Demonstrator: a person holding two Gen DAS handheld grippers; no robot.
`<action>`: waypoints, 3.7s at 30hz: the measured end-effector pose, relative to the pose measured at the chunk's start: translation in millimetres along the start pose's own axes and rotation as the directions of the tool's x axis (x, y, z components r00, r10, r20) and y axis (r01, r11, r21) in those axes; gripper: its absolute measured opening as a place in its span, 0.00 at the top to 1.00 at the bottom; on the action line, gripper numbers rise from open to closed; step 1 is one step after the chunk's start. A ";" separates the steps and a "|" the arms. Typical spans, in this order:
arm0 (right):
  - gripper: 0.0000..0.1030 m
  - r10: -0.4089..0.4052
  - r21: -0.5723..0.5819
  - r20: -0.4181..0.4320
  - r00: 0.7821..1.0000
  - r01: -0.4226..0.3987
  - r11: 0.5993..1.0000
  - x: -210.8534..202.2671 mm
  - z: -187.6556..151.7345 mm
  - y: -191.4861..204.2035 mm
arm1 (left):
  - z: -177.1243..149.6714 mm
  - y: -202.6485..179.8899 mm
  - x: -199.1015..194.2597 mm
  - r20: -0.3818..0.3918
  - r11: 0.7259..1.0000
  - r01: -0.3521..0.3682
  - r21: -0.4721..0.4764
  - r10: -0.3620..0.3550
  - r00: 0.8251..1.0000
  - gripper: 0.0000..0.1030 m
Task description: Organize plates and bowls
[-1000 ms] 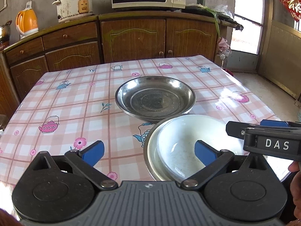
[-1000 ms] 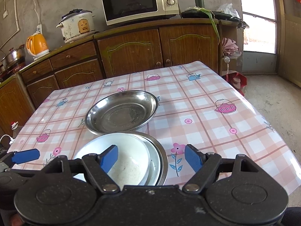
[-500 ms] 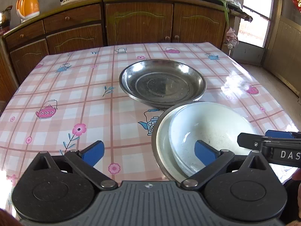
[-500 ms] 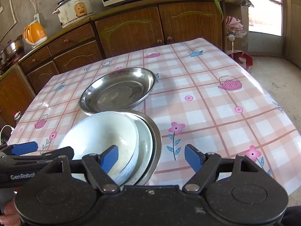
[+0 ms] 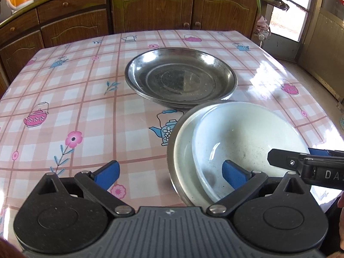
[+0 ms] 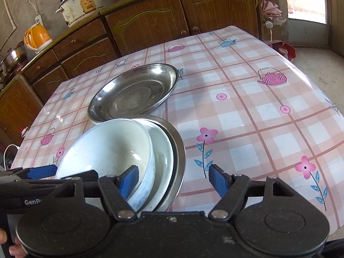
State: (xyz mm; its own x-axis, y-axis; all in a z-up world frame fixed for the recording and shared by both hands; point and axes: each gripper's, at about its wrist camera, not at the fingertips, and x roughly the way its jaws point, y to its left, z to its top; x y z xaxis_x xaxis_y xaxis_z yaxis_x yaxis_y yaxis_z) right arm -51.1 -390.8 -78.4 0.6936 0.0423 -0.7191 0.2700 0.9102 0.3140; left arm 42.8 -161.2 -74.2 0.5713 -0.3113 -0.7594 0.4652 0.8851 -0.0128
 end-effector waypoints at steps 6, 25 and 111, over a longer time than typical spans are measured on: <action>0.22 0.005 0.006 -0.017 1.000 -0.005 1.000 7.1 0.3 -1.6 | -2.0 -5.0 8.9 -0.019 0.999 0.019 0.027 -0.018 1.000 0.00; 0.48 0.167 0.092 -0.060 0.984 -0.161 0.983 16.0 -1.5 -5.0 | -1.0 -17.0 5.4 0.019 0.993 0.083 0.085 -0.085 0.996 0.38; 0.48 0.232 -0.108 0.170 0.958 -0.216 0.970 -98.3 17.8 63.1 | 11.2 -6.5 -117.3 0.245 0.999 -0.002 0.037 -0.007 0.970 0.41</action>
State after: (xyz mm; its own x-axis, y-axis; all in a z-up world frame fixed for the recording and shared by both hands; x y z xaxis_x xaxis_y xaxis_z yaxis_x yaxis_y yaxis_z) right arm -90.3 -344.8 23.2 0.8405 0.1820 -0.5104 0.0400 0.9185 0.3935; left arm -19.7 -134.3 22.3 0.7161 -0.3931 -0.5768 0.4888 0.8723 0.0123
